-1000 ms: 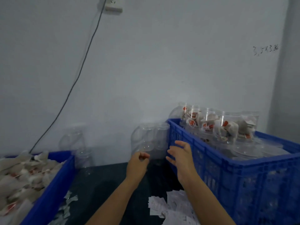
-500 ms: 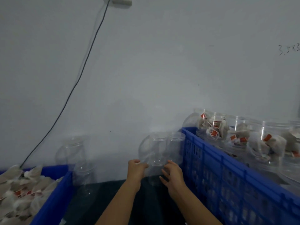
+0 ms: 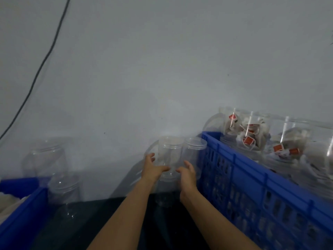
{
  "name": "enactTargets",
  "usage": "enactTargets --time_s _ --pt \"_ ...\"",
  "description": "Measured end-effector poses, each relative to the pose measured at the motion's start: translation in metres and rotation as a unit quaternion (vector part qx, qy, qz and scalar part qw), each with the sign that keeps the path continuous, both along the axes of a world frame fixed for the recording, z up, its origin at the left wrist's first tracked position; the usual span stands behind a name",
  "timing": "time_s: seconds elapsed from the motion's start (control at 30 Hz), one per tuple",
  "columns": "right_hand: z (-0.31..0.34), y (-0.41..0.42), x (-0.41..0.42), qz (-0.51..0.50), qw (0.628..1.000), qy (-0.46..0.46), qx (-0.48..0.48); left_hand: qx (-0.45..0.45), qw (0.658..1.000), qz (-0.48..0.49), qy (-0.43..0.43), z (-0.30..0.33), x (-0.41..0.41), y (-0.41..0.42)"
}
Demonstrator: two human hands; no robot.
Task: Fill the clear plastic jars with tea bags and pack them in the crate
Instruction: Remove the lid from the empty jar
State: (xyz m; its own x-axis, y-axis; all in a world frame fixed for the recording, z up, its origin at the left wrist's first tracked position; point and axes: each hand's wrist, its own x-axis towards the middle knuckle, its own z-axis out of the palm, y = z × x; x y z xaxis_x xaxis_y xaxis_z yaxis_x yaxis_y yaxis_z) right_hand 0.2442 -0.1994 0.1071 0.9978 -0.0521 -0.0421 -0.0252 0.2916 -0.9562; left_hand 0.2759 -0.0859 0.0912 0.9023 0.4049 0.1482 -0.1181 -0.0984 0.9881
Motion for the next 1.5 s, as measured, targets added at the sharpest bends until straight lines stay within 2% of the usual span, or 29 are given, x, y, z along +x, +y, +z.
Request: enactTargets --time_s 0.2,0.37,0.47,0.6,0.73,0.93,1.13,1.27,1.43,1.5 --pt "-0.013 0.005 0.005 0.019 0.999 -0.024 -0.015 -0.041 0.998 -0.032 -0.034 -0.008 0.007 -0.007" --pt "-0.007 0.001 -0.006 0.044 0.996 -0.063 -0.036 -0.030 0.998 -0.013 -0.058 -0.005 -0.010 -0.004" --pt "0.001 -0.002 -0.024 0.068 0.992 -0.090 -0.058 0.012 0.997 0.010 -0.077 0.000 -0.031 0.008" --pt "0.004 0.001 -0.061 0.114 0.985 -0.116 -0.063 0.048 0.995 0.022 -0.090 0.004 -0.075 0.024" --pt "-0.003 0.006 -0.106 0.155 0.981 -0.105 -0.057 0.070 0.996 0.032 -0.053 0.002 -0.132 0.031" --pt "-0.026 0.011 -0.175 0.179 0.976 -0.099 -0.076 0.036 0.998 0.041 -0.028 -0.014 -0.219 0.030" --pt "-0.069 0.009 -0.222 0.158 0.979 -0.076 -0.103 0.001 0.999 0.048 -0.013 -0.053 -0.285 0.017" --pt "-0.096 0.011 -0.234 0.173 0.980 -0.054 -0.085 0.051 0.996 0.078 -0.003 -0.083 -0.303 0.016" --pt "-0.116 0.012 -0.237 0.194 0.977 -0.078 -0.050 0.230 0.965 0.125 -0.012 -0.100 -0.312 0.019" --pt "-0.122 0.012 -0.235 0.199 0.975 -0.088 -0.049 0.263 0.955 0.139 -0.007 -0.105 -0.312 0.024"
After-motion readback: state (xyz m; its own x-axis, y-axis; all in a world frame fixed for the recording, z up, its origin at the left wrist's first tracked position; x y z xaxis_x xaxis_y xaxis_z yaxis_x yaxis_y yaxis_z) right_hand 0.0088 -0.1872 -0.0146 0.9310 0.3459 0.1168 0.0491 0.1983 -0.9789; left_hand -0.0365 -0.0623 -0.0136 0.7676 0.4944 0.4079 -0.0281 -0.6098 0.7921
